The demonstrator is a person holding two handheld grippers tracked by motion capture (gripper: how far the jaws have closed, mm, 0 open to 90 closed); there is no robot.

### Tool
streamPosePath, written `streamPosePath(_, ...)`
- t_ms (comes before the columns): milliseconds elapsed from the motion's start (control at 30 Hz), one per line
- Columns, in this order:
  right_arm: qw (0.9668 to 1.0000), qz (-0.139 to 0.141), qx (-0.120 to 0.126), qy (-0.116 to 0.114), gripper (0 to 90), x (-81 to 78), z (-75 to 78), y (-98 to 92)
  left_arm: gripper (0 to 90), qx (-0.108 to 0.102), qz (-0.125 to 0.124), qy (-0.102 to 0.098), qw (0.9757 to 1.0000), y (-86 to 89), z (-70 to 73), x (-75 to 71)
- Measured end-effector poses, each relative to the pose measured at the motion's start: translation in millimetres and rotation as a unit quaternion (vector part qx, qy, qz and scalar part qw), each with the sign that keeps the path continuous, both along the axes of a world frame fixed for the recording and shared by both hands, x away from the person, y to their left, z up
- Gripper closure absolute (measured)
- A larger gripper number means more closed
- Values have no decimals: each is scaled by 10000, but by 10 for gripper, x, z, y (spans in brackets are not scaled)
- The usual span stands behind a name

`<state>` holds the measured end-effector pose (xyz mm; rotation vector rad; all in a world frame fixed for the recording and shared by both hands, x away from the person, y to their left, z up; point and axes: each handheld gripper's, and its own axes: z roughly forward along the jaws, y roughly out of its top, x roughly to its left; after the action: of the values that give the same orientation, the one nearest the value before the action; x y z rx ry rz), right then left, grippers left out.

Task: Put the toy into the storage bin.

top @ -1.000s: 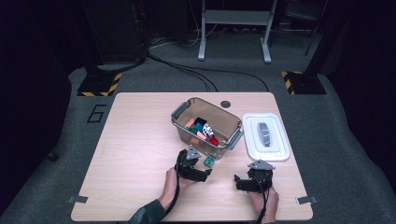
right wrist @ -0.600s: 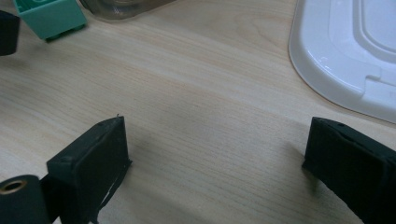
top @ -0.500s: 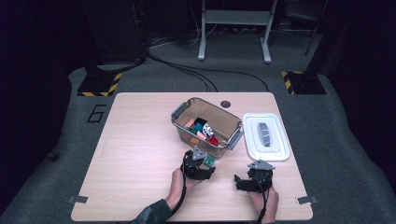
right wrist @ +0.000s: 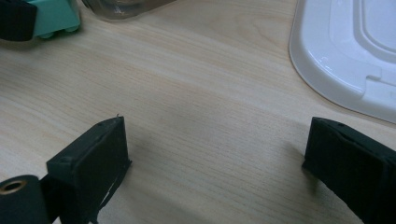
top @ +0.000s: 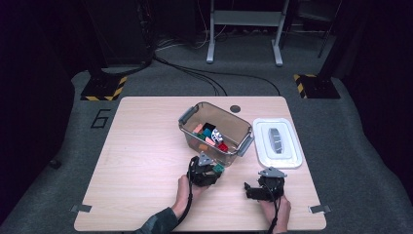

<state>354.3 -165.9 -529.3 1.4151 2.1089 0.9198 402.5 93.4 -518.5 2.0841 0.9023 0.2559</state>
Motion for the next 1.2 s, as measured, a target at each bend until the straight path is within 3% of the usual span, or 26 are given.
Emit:
streamPosePath(267,10000,-5,3,1,52,0,0,0,591,71,-178,-81,9998,64,39,-53)
streamPosePath(567,10000,-7,-5,0,52,0,0,-1,591,174,-254,-222,9993,289,185,-95)
streamPosePath(933,10000,-12,-4,-1,52,0,0,0,592,339,-126,-333,9988,664,395,-42)
streamPosePath(1200,10000,-6,2,0,52,0,0,1,591,317,66,-418,9986,871,508,17)
